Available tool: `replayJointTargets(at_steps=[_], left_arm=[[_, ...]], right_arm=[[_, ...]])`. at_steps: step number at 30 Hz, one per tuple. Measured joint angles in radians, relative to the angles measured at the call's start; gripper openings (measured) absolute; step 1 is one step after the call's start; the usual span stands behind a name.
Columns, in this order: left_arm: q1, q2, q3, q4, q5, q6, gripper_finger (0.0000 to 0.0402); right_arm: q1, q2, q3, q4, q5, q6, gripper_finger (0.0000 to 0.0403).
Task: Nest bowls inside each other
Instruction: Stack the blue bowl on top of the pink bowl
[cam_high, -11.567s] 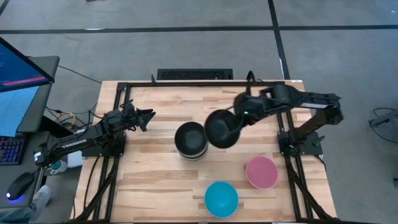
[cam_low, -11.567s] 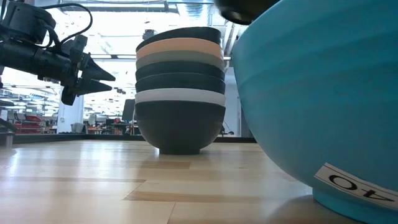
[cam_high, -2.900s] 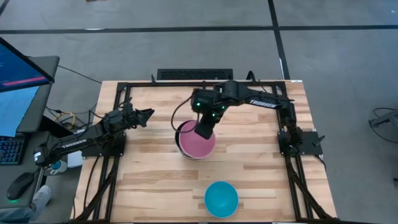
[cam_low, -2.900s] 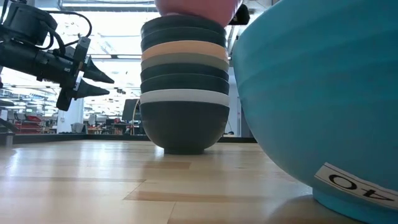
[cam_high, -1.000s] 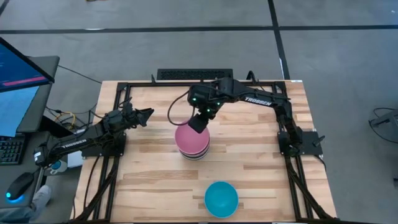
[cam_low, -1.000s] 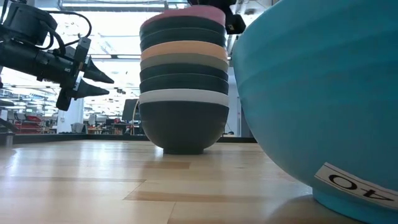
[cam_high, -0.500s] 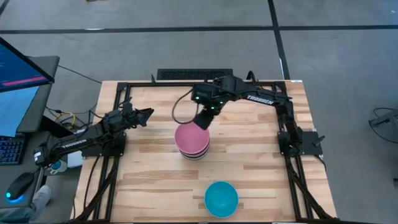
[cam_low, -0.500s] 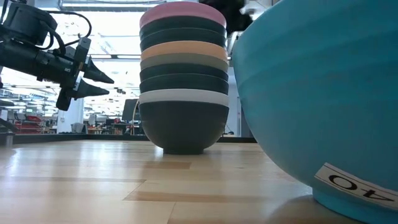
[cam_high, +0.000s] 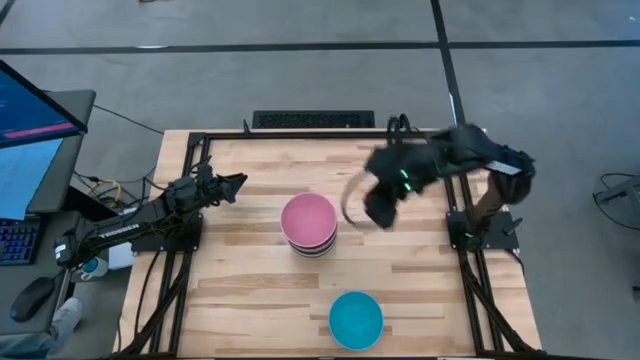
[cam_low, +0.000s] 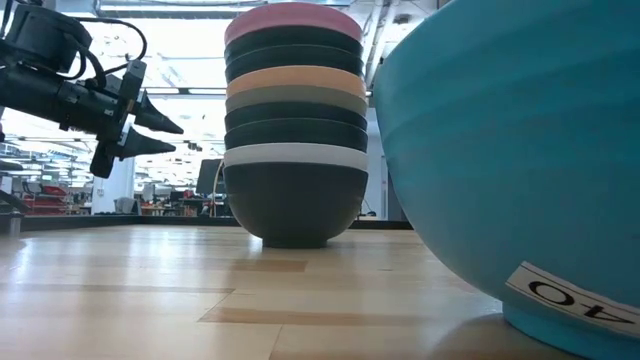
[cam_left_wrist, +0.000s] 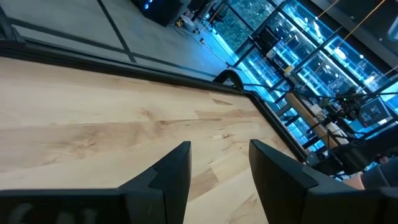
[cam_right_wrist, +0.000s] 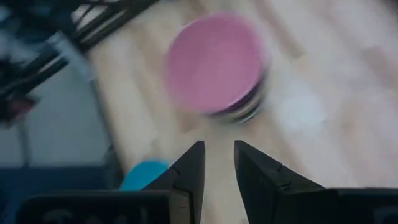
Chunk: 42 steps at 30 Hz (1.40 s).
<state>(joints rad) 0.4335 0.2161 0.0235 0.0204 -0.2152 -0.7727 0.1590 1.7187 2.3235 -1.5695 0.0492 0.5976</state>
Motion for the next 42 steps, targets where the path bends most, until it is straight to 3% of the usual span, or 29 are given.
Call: replayJointTargets(at_steps=[4, 9, 11, 16, 18, 25, 33, 42], left_arm=[[0.000, 0.000, -0.001, 0.008, -0.009, 0.002, 0.0153], [0.000, 0.000, -0.003, 0.035, -0.067, 0.004, 0.0153], [0.000, 0.000, -0.003, 0.041, -0.088, 0.004, 0.0153], [0.000, 0.000, -0.003, 0.035, -0.077, 0.004, 0.0153], [0.000, 0.000, -0.003, 0.035, -0.065, 0.004, 0.0153], [0.000, 0.000, -0.003, 0.035, -0.025, 0.005, 0.0153], [0.000, 0.000, -0.001, 0.026, -0.024, -0.023, 0.0153], [0.000, 0.000, 0.000, 0.021, -0.024, -0.130, 0.0153]], right_arm=[[0.128, -0.003, -0.115, 0.001, -0.109, 0.115, 0.0105], [0.204, -0.007, -0.446, 0.047, -0.155, 0.234, 0.0085], [0.214, -0.017, -0.585, 0.193, -0.185, 0.263, 0.0078], [0.205, -0.054, -0.850, 0.819, -0.289, 0.352, 0.0067], [0.194, -0.050, -0.903, 0.856, -0.288, 0.402, 0.0067], [0.224, -0.030, -0.924, 0.597, -0.204, 0.462, 0.0083], [0.315, -0.029, -0.924, 0.636, -0.207, 0.626, 0.0126], [0.398, 0.013, -0.926, 0.616, -0.078, 0.722, 0.0171]])
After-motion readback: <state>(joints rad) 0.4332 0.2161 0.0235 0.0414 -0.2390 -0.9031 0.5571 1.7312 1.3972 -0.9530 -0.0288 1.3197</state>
